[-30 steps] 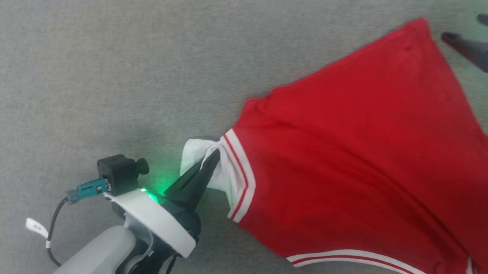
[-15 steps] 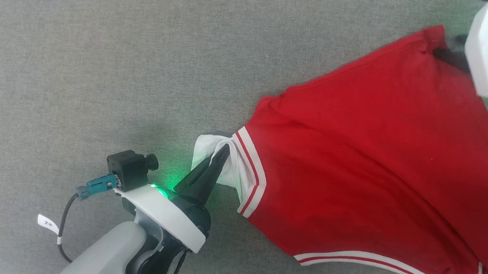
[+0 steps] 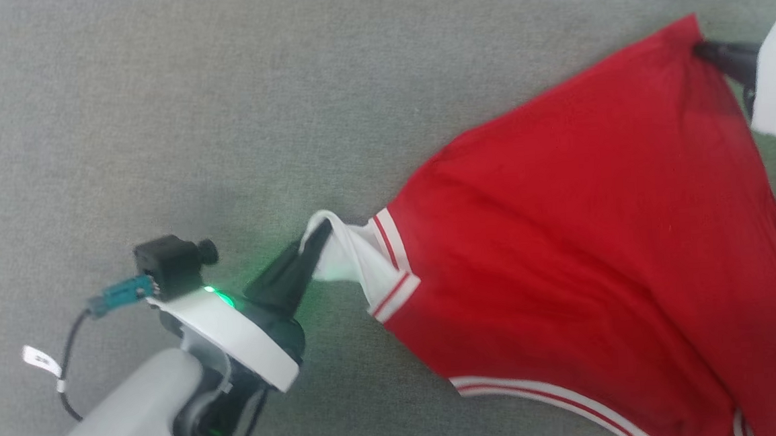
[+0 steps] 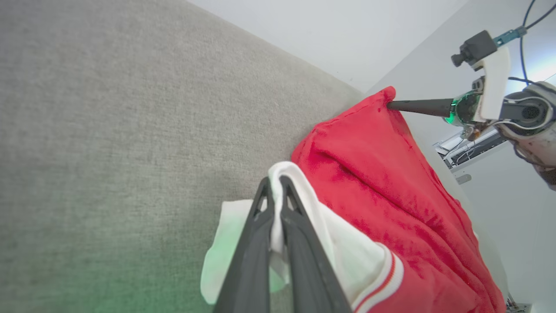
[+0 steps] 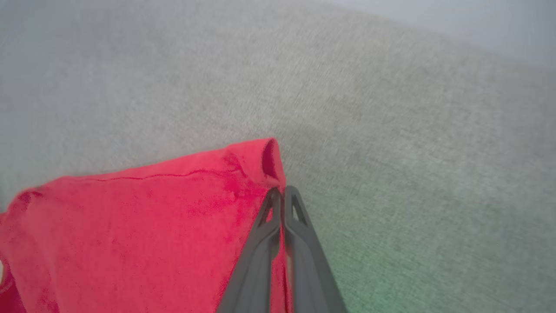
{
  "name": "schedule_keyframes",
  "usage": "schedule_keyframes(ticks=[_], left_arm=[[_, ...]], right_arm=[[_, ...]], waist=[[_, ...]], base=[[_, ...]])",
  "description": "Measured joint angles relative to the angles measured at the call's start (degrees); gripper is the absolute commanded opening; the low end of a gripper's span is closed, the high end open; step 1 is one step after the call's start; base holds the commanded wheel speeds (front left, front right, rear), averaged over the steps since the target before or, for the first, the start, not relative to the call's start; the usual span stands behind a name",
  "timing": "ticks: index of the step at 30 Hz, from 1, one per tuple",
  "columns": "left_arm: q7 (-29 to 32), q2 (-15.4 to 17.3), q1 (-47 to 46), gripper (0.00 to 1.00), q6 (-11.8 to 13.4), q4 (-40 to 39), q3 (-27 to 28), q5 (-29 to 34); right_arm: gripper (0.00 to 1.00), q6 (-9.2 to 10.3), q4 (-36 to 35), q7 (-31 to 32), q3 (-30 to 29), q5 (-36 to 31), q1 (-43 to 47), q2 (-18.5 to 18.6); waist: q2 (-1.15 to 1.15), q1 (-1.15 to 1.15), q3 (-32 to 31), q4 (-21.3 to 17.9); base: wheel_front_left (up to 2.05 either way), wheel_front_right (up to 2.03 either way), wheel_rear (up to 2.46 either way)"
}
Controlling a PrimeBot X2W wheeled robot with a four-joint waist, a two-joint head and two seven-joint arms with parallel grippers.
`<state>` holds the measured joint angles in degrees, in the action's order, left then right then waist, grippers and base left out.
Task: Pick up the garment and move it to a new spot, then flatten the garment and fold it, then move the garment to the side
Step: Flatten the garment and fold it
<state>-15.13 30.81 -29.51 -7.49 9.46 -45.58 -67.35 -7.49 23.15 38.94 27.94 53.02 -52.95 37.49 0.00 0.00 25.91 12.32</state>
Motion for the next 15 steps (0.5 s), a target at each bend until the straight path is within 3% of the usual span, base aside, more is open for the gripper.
schedule_keyframes(ticks=[8,15], left_arm=[[0.0,2.8,-7.7,0.00,0.0,1.6,1.6,-0.2],[6.0,3.5,-26.5,0.00,0.0,10.8,4.9,-7.6]], right_arm=[[0.00,0.00,4.4,-10.5,-7.7,1.0,-1.8,-1.2],[0.00,0.00,13.3,-21.1,-15.8,-4.3,-12.5,-5.3]], waist=[[0.00,0.00,-1.9,-2.8],[0.00,0.00,-0.7,-6.9]], base=[[0.00,0.00,0.00],[0.00,0.00,0.00]])
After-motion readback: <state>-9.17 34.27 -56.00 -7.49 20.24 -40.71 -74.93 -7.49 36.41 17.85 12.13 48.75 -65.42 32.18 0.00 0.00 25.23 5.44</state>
